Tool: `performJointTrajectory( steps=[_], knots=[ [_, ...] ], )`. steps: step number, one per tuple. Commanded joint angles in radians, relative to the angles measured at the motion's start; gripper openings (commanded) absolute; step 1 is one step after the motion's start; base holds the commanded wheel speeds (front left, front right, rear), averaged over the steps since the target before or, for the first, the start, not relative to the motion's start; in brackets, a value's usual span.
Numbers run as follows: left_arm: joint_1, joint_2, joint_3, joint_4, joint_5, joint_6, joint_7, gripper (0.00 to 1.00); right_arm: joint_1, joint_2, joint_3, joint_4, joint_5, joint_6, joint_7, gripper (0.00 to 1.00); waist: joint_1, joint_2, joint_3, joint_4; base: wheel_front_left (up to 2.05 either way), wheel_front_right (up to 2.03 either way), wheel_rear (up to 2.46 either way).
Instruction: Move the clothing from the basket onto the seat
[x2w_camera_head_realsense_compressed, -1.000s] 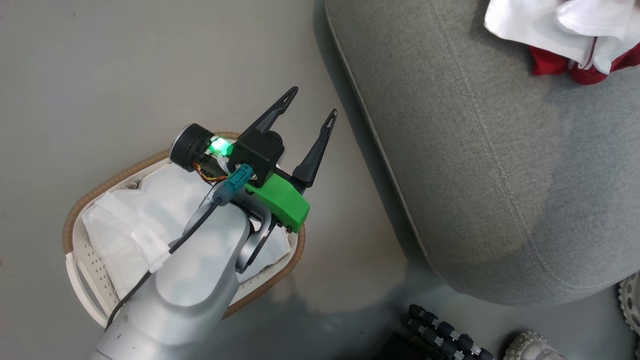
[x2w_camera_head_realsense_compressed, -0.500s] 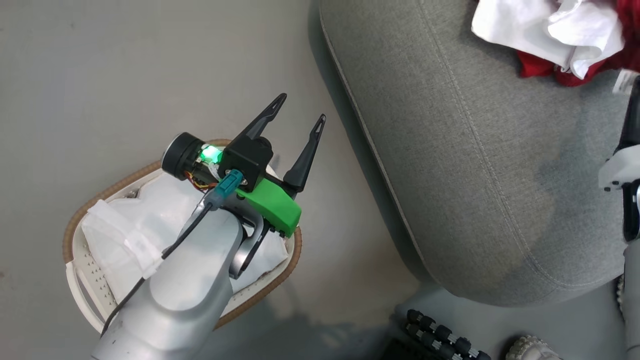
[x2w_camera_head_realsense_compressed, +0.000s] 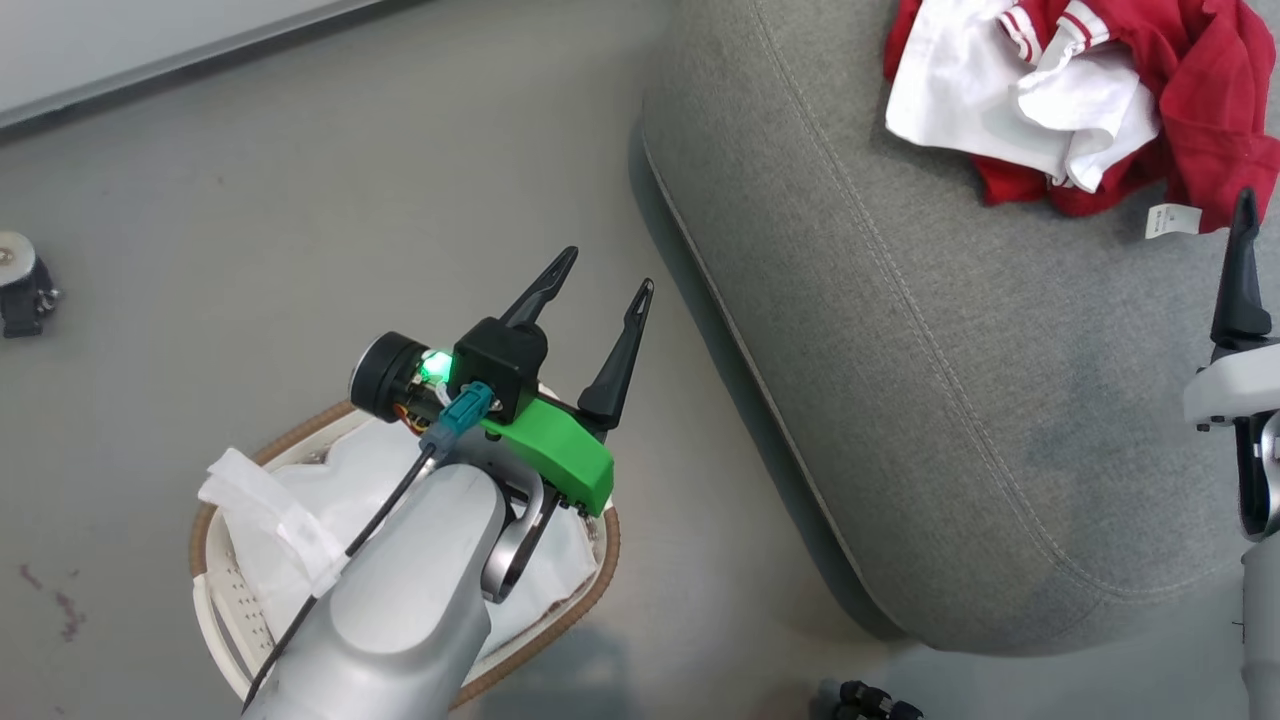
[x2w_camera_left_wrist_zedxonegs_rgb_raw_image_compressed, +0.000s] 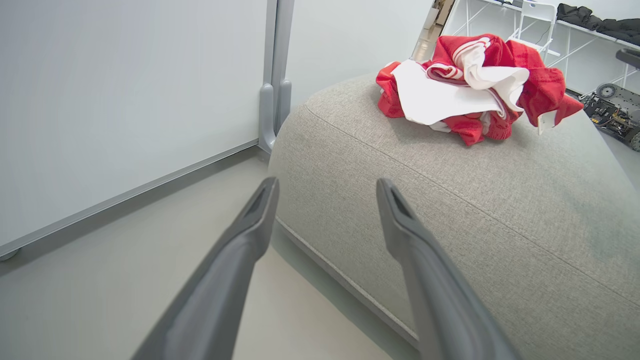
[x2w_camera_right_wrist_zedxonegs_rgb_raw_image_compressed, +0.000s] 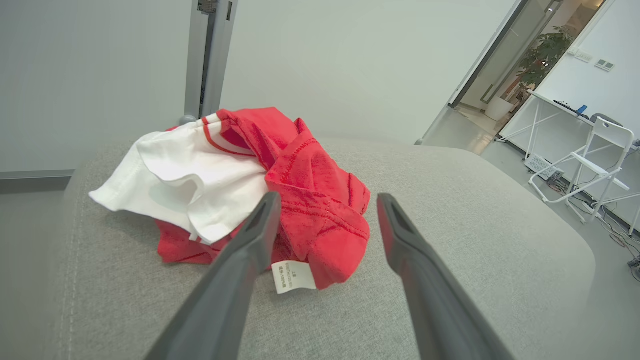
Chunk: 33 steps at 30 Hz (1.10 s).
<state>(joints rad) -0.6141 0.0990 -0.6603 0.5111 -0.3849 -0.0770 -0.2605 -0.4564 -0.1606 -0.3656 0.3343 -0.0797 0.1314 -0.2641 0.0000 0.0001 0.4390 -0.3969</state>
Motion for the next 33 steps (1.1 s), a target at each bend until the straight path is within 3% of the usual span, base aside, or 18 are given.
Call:
performJointTrajectory(
  steps=[1,10,19,33],
  knots=[
    [0.017,-0.005,0.010,0.002,-0.011,0.005,-0.005,1.00,0.017,-0.010,0.017,-0.015,0.010,-0.001,0.000,1.00,0.0000,-0.0001,-0.061,0.042,0.00,0.00,0.00],
    [0.085,-0.014,0.116,-0.036,0.016,0.022,-0.005,1.00,-0.023,-0.011,0.155,-0.053,0.064,-0.001,0.000,1.00,0.0000,-0.0001,-0.143,0.162,0.00,0.00,0.00],
    [0.168,-0.029,0.236,-0.071,0.066,0.033,-0.005,1.00,0.020,0.038,0.229,-0.023,0.100,-0.001,0.000,1.00,0.0000,-0.0001,-0.206,0.287,0.00,0.00,0.00],
    [0.361,-0.036,0.470,-0.071,0.150,0.036,-0.004,1.00,0.138,0.094,0.306,0.046,0.106,-0.001,0.000,1.00,0.0000,-0.0001,-0.308,0.343,0.00,0.00,0.00]
  ],
)
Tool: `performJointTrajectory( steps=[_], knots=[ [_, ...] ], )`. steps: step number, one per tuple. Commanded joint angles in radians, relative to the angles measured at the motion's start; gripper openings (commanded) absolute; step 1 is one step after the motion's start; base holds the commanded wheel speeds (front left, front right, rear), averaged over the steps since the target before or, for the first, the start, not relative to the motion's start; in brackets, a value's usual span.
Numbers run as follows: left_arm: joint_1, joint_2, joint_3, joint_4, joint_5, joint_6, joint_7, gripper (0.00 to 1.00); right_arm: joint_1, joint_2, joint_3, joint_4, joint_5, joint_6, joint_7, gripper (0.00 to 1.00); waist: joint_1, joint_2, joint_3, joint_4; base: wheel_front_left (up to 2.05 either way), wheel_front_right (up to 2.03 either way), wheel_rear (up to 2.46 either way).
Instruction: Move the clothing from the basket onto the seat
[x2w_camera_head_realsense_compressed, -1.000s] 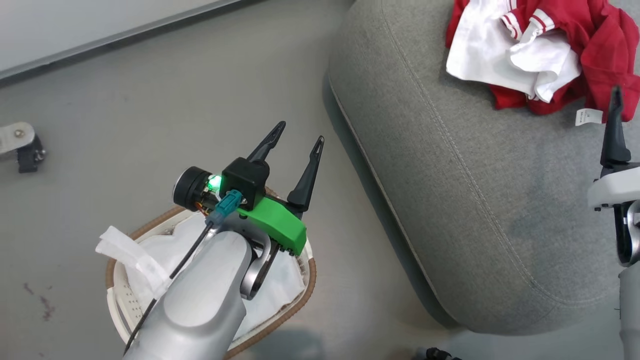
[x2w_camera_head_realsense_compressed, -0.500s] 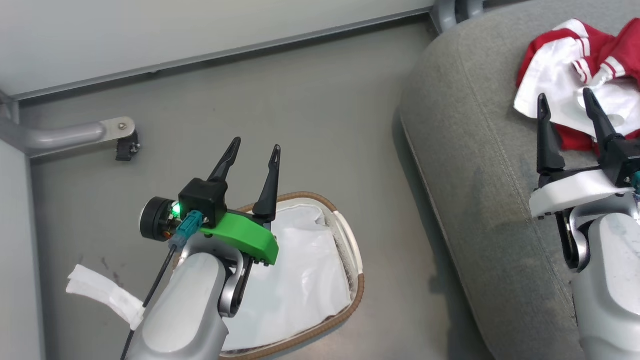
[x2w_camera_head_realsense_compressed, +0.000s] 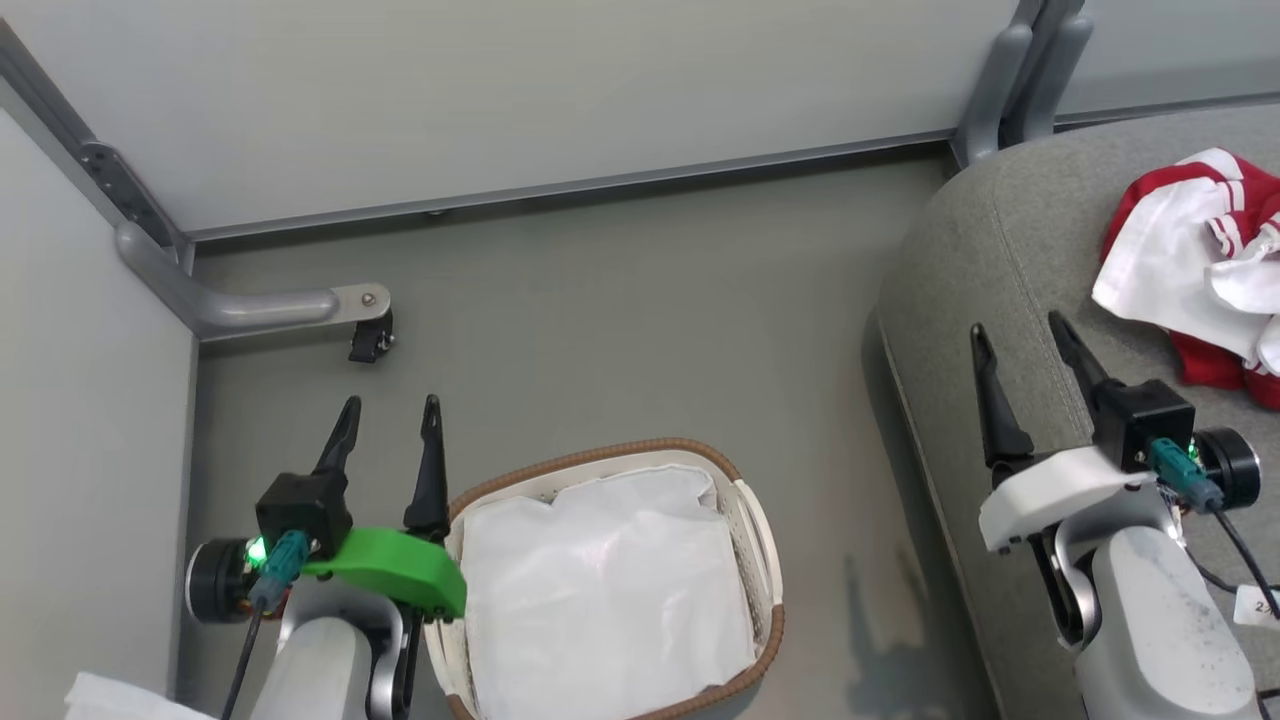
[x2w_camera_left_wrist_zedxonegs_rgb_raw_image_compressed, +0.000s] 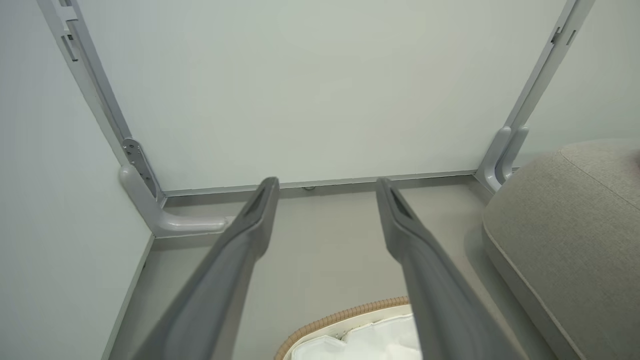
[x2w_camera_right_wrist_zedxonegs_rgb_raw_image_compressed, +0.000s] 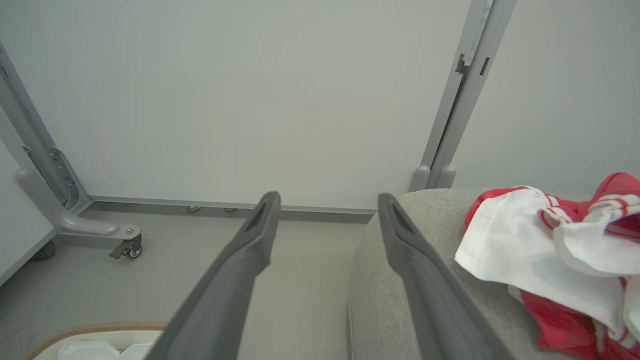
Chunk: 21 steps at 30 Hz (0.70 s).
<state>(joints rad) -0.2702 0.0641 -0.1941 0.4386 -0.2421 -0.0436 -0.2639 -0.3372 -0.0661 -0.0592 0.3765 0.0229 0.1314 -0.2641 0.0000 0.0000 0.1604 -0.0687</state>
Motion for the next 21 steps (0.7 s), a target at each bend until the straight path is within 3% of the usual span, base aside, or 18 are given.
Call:
performJointTrajectory(
  steps=[1,8,21],
  knots=[
    [0.031,-0.001,0.019,0.002,0.014,0.000,0.000,1.00,0.033,0.001,0.005,0.007,0.005,-0.001,0.000,1.00,0.0000,0.0000,-0.039,0.016,0.00,0.00,0.00],
    [0.133,-0.008,0.100,-0.006,0.040,0.001,-0.001,1.00,0.118,0.007,0.019,0.016,0.014,-0.001,0.000,1.00,0.0000,0.0000,-0.101,0.020,0.00,0.00,0.00],
    [0.226,-0.012,0.145,-0.009,0.011,-0.036,-0.001,1.00,0.173,0.012,0.031,0.018,0.027,-0.001,0.000,1.00,0.0000,0.0000,-0.131,0.018,0.00,0.00,0.00]
  ],
)
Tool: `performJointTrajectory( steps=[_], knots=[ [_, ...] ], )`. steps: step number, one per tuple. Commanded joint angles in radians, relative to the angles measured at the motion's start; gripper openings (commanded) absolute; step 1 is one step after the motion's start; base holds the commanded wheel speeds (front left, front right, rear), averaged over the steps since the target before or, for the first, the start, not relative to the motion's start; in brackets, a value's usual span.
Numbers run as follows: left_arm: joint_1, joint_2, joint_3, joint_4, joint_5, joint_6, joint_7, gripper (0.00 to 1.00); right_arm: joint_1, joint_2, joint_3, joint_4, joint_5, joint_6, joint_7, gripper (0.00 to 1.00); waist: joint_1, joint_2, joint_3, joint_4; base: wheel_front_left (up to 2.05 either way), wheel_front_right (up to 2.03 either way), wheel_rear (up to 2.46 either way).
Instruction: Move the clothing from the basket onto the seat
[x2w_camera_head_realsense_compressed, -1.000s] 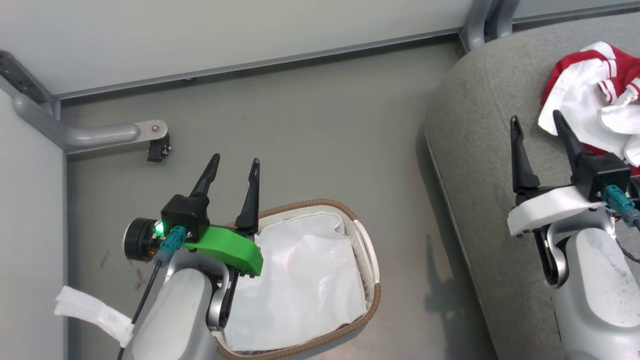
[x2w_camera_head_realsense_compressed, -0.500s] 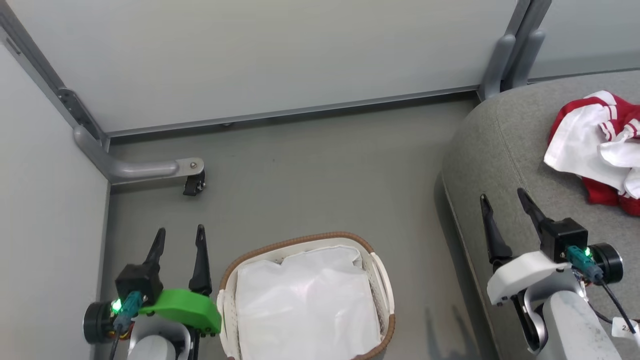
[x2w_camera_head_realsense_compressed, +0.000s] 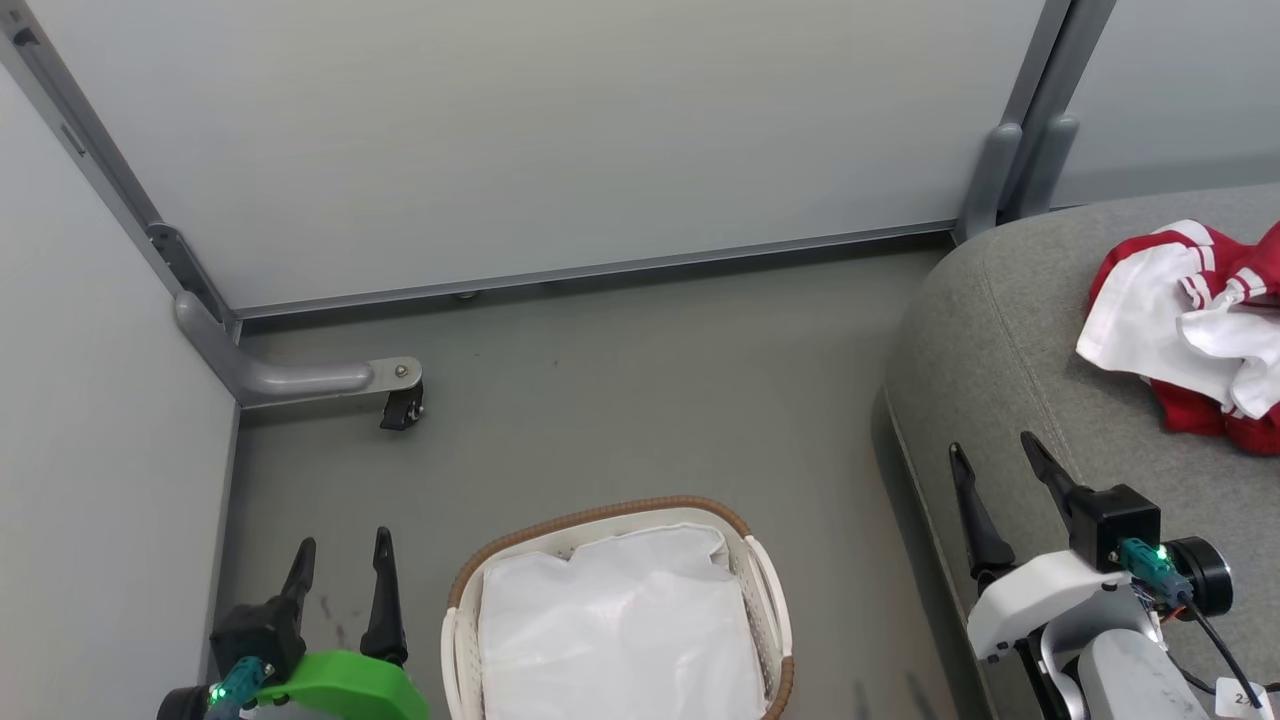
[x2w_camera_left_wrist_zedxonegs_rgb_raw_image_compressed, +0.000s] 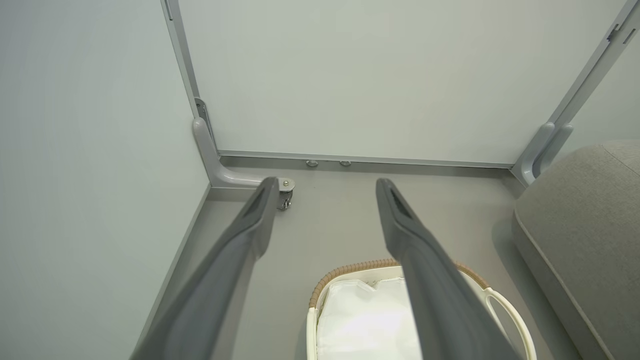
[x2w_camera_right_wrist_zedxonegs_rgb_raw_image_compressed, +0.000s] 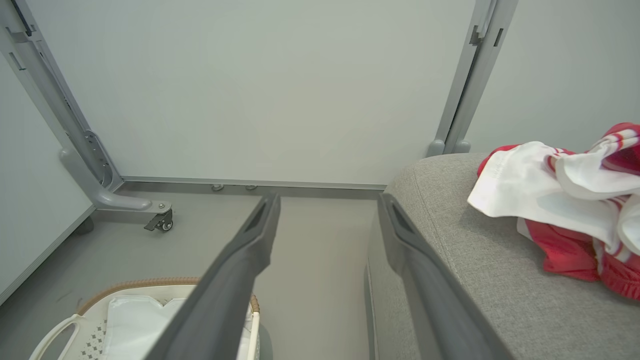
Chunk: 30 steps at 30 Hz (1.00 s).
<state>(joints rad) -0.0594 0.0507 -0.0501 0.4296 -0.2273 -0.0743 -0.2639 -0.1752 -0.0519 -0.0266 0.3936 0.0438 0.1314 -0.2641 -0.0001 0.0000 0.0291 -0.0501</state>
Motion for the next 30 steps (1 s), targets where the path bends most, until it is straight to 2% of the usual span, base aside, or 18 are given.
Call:
performJointTrajectory(
  steps=[1,6,30],
  knots=[
    [0.002,0.000,-0.001,0.000,-0.007,-0.003,0.000,0.00,0.000,0.001,-0.001,0.000,0.002,0.000,0.000,0.00,0.0001,0.0000,0.000,-0.001,0.00,0.00,0.00],
    [0.009,-0.004,0.000,0.035,-0.022,-0.005,0.006,0.00,0.013,0.010,-0.005,0.037,0.016,0.000,0.008,0.00,0.0001,0.0000,-0.001,-0.001,0.00,0.00,0.00],
    [-0.010,-0.003,0.049,-0.034,-0.429,-0.021,0.116,0.00,0.031,0.007,-0.029,-0.023,0.481,0.000,0.118,0.00,0.0001,0.0000,-0.006,0.009,0.00,0.00,0.00]
  ],
)
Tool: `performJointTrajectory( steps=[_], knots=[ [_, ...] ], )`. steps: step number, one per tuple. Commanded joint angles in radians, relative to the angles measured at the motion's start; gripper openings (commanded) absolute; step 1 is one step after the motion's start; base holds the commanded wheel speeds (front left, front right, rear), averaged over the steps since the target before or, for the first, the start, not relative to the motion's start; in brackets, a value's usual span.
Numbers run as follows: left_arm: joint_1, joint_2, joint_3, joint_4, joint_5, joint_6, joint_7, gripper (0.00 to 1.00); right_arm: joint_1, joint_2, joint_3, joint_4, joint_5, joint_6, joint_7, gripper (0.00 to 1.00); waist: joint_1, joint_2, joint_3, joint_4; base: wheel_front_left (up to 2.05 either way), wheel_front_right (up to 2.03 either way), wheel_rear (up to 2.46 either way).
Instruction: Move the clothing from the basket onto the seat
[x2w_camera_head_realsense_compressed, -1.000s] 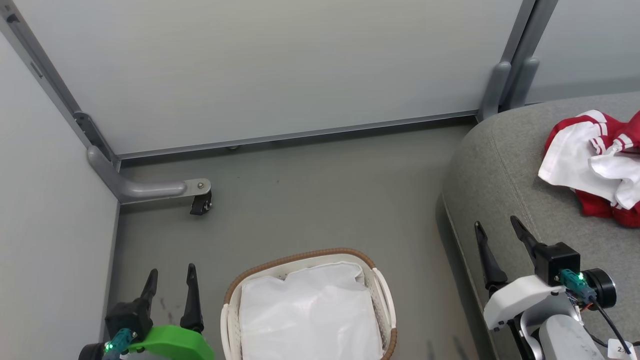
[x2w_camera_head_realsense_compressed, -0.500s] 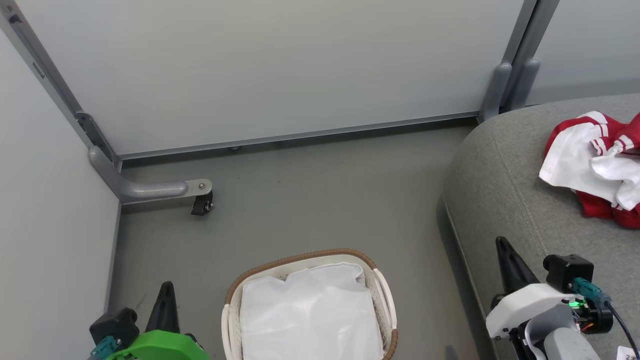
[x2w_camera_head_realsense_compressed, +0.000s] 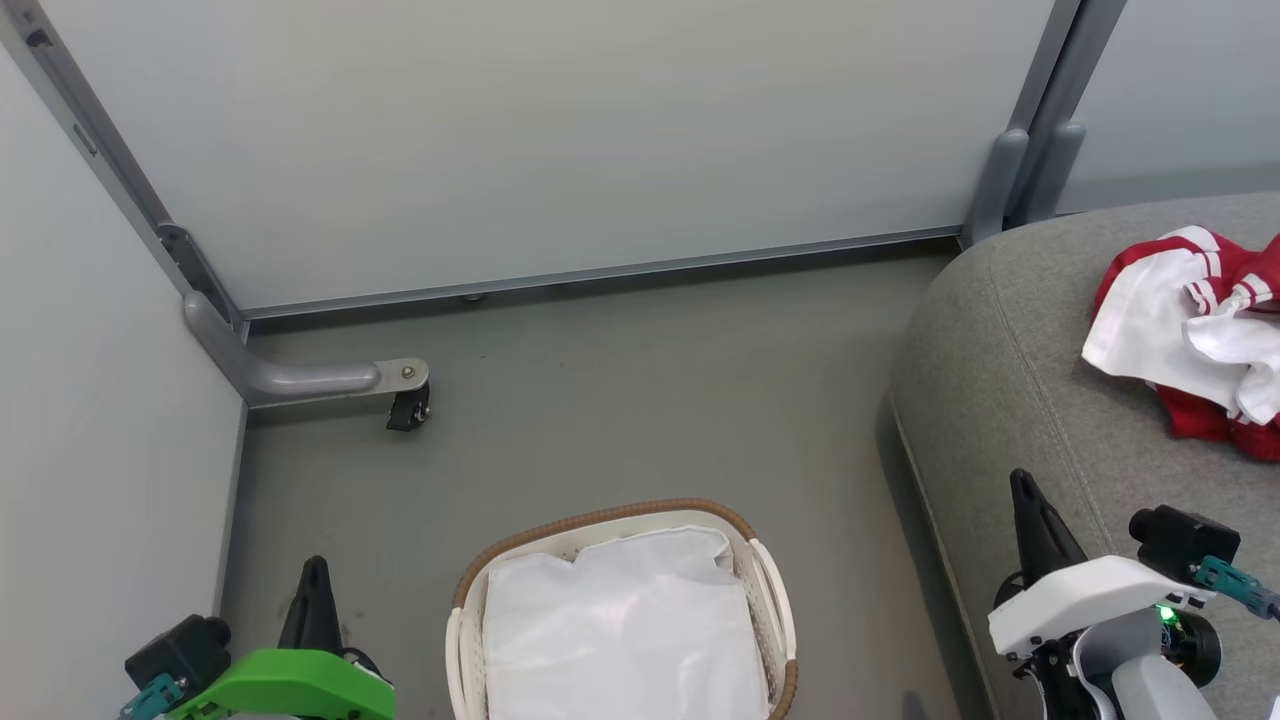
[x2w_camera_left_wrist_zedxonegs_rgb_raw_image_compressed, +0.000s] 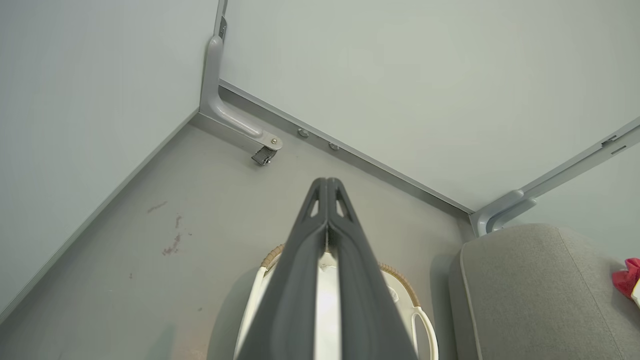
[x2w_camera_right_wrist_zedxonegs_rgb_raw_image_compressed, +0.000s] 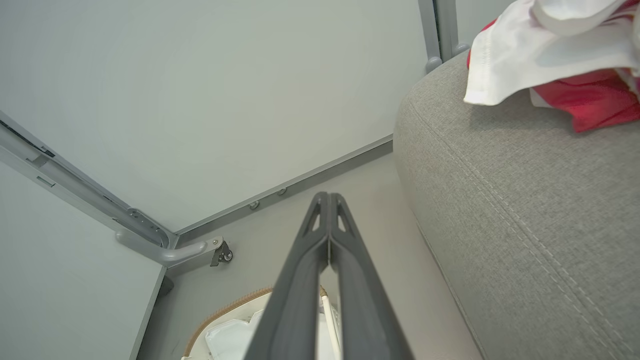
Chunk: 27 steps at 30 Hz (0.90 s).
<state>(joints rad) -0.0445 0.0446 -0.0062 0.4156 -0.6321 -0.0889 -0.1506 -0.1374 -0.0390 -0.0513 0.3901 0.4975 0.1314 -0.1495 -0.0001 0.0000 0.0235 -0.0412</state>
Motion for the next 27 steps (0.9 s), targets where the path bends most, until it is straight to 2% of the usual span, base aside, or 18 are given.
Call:
performJointTrajectory(
  steps=[1,27],
  knots=[
    [-0.026,0.003,0.007,-0.022,-0.041,-0.007,0.008,0.00,-0.007,-0.006,-0.005,-0.022,0.045,0.000,0.008,0.00,0.0001,0.0000,0.000,0.001,0.00,0.00,0.00],
    [-0.045,0.005,0.050,-0.079,-0.383,-0.020,0.102,0.00,0.008,-0.009,-0.026,-0.069,0.436,-0.001,0.101,0.00,0.0001,0.0000,-0.006,0.012,0.00,0.00,0.00]
  ],
)
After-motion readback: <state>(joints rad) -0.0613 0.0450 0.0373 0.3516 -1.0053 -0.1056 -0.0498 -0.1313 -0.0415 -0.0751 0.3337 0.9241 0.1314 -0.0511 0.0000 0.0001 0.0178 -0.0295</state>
